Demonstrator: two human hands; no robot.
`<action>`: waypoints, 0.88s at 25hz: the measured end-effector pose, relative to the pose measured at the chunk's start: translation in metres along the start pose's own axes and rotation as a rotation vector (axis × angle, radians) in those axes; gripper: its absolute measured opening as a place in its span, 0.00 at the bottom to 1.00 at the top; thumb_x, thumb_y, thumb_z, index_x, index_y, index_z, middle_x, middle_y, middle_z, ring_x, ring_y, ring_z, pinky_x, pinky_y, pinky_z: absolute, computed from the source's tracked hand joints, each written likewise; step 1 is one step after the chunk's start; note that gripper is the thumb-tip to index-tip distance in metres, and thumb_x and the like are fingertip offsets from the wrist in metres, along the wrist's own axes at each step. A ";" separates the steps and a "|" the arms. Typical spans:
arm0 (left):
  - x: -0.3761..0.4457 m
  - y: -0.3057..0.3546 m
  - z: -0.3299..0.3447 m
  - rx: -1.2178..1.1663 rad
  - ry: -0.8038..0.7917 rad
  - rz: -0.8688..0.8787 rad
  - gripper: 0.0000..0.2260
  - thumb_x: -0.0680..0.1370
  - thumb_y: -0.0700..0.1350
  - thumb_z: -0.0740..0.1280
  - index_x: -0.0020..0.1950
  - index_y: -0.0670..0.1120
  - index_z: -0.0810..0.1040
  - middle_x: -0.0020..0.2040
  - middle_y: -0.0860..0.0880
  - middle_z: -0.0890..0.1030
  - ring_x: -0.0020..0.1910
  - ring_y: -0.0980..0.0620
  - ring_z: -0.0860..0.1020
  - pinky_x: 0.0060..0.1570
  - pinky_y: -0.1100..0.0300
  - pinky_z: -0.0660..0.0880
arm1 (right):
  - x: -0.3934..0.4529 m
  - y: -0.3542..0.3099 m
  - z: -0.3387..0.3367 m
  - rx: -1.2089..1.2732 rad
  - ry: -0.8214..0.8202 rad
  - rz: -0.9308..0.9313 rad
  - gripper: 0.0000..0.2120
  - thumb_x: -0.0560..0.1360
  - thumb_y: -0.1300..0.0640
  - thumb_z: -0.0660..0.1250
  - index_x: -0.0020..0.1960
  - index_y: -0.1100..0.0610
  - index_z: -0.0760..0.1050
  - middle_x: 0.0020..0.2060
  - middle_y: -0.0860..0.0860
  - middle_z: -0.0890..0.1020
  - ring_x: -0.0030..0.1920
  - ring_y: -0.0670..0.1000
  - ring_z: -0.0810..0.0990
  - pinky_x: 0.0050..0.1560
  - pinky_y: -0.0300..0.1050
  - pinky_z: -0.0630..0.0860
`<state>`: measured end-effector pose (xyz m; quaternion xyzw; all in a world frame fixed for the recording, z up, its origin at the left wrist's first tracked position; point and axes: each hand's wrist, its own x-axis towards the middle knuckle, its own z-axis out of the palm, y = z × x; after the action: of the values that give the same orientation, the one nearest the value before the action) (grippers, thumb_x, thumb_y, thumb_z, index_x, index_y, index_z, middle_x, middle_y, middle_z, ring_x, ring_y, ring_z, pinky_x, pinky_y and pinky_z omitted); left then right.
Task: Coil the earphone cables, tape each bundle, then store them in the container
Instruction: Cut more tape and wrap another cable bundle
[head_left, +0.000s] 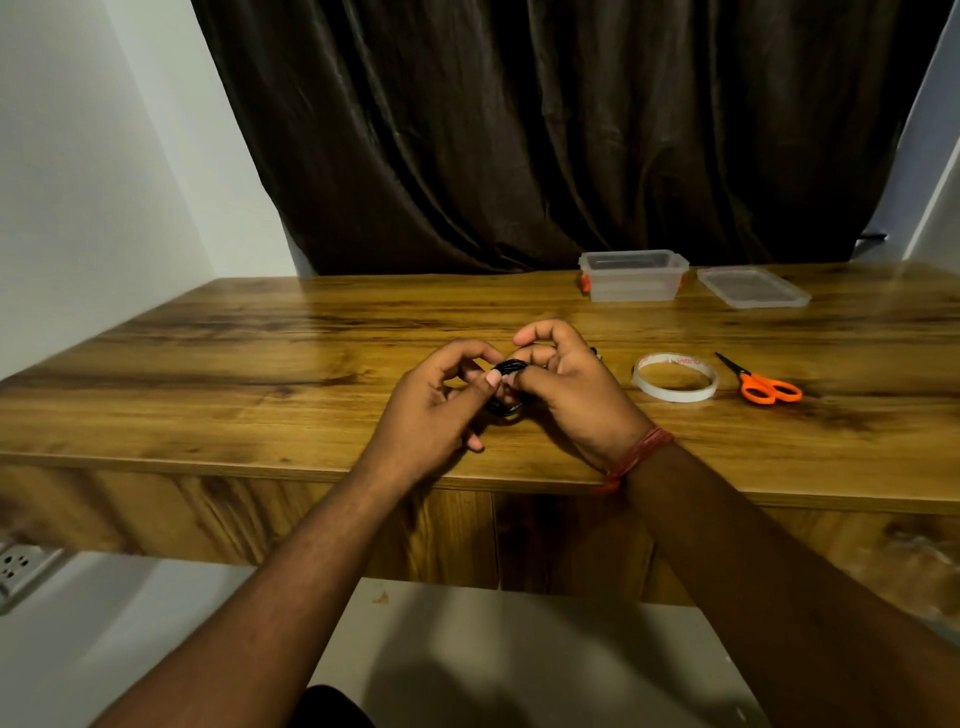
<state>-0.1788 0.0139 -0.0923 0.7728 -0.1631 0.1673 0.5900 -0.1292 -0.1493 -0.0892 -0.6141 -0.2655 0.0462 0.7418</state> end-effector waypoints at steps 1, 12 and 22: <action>0.000 0.001 0.000 0.005 0.001 0.012 0.08 0.79 0.43 0.66 0.55 0.55 0.79 0.49 0.42 0.79 0.35 0.35 0.80 0.28 0.55 0.78 | 0.000 -0.001 0.000 0.007 -0.002 -0.001 0.15 0.76 0.73 0.63 0.55 0.57 0.68 0.39 0.53 0.79 0.39 0.50 0.80 0.45 0.46 0.77; -0.003 0.004 0.004 0.112 0.056 0.049 0.11 0.80 0.36 0.60 0.46 0.49 0.78 0.46 0.58 0.83 0.28 0.47 0.79 0.23 0.56 0.77 | 0.000 0.000 0.000 0.049 -0.028 0.022 0.12 0.75 0.75 0.58 0.48 0.59 0.70 0.36 0.56 0.80 0.39 0.53 0.81 0.42 0.42 0.77; -0.003 0.006 0.008 0.162 0.077 0.041 0.11 0.79 0.44 0.68 0.39 0.57 0.75 0.30 0.46 0.81 0.21 0.51 0.74 0.22 0.58 0.70 | -0.005 -0.006 0.004 -0.026 -0.013 0.032 0.11 0.75 0.75 0.62 0.45 0.59 0.73 0.33 0.54 0.76 0.33 0.48 0.77 0.38 0.41 0.76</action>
<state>-0.1835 0.0045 -0.0900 0.8074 -0.1419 0.2217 0.5280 -0.1366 -0.1494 -0.0849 -0.6273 -0.2613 0.0587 0.7313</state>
